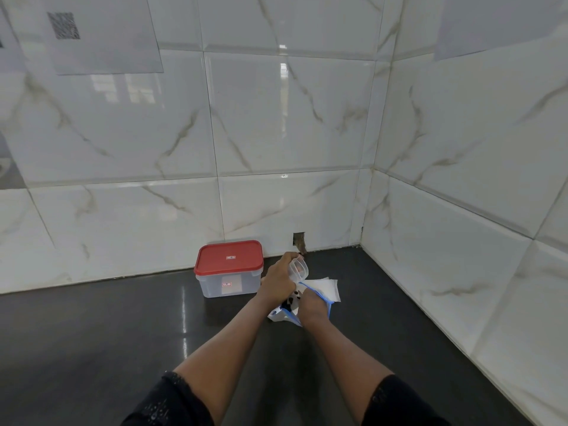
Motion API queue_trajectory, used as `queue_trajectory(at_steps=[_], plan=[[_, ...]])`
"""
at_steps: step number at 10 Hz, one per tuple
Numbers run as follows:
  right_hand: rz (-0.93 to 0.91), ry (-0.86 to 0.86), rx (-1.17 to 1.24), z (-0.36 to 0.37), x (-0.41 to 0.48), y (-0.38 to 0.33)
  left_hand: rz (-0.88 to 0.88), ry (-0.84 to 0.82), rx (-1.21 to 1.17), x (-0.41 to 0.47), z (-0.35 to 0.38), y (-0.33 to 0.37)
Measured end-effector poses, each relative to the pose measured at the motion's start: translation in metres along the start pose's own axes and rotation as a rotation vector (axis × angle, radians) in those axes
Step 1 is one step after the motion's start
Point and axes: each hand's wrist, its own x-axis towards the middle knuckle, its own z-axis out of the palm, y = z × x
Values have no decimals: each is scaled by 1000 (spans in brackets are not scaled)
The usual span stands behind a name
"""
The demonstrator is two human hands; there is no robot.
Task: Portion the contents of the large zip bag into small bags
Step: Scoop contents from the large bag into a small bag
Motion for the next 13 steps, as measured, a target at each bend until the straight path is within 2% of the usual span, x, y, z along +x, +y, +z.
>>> queue_trajectory(at_steps=[1,3,5,7,9,10,11,13], plan=[[-21,-119,-228,14,18,7,-1,10,-2,0,0,-2],[114,-63,-4,9,16,-7,10,55,13,0,1,-5],[75,-98,71,15,12,-11,20,40,38,-3,-3,-7],[43,-107,-35,5,12,-8,18,43,40,-2,-6,-9],[53,-68,-39,6,19,-7,10,38,55,1,-7,-7],[33,-61,-157,9,21,-5,6,25,56,2,-5,-8],[155,-109,-47,12,25,-3,-3,25,56,3,-4,-10],[170,-105,-54,7,20,-11,12,26,44,5,-2,-10]])
